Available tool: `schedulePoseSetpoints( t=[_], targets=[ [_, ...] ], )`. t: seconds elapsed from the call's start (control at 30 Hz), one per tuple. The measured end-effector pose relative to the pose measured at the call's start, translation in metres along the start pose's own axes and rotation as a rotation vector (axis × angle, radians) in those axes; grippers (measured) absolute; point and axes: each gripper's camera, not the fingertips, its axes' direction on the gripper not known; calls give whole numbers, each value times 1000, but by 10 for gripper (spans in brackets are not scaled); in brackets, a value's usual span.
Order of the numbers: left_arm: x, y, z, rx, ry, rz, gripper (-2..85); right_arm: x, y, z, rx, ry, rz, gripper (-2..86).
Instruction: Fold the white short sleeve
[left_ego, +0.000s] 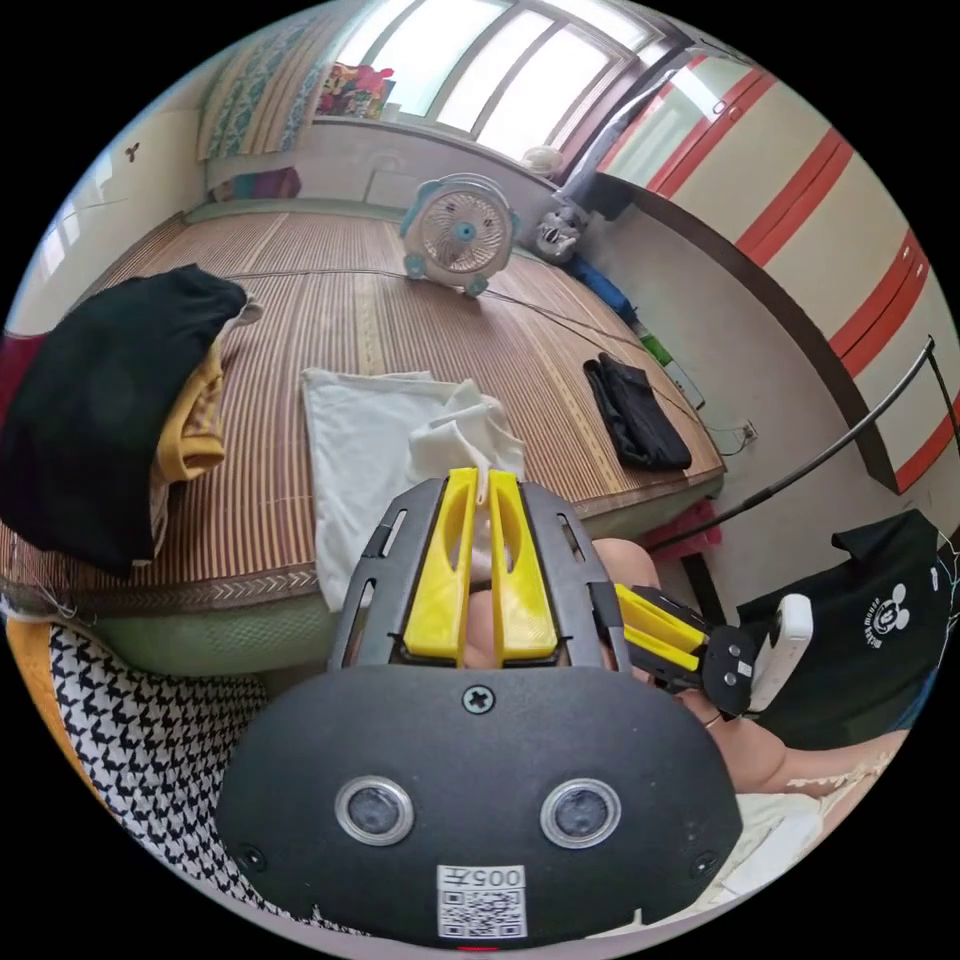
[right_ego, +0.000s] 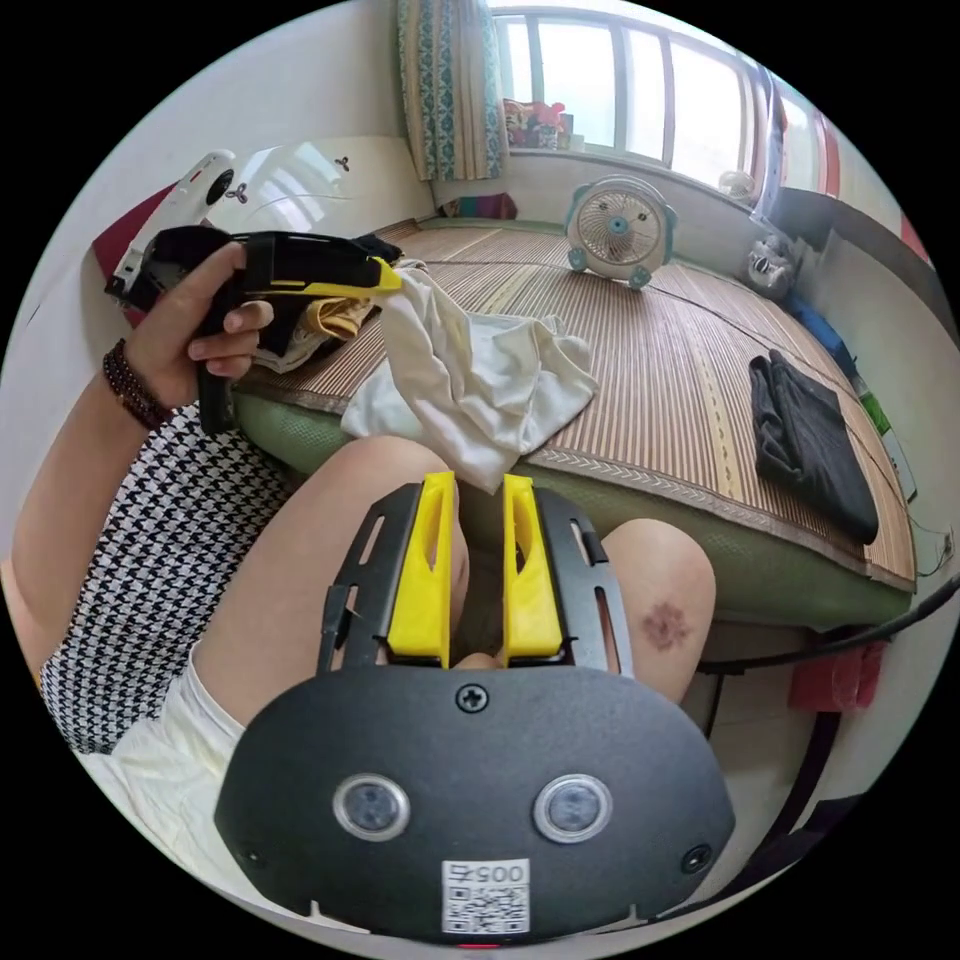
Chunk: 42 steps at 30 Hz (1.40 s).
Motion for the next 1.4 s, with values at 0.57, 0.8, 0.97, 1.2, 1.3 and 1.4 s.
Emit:
schedulePoseSetpoints(
  t=[0.57,0.8,0.97,1.2,1.3,1.4],
  targets=[
    [52,-40,6,-2,38,84,18,29,-29,94,-51,29,251,84],
    [13,-31,5,-8,-15,29,20,65,-29,112,-98,29,296,-3],
    [-23,-13,33,-85,-161,-18,23,89,-33,114,-109,-41,272,-16],
    [-66,26,79,-148,-164,-182,33,102,-38,123,-144,-69,234,-16],
    [-76,32,93,-163,-131,-221,49,107,-39,125,-145,-70,219,-16],
    [-80,36,103,-166,-201,-262,80,112,-40,127,-153,-68,213,-15]
  ],
)
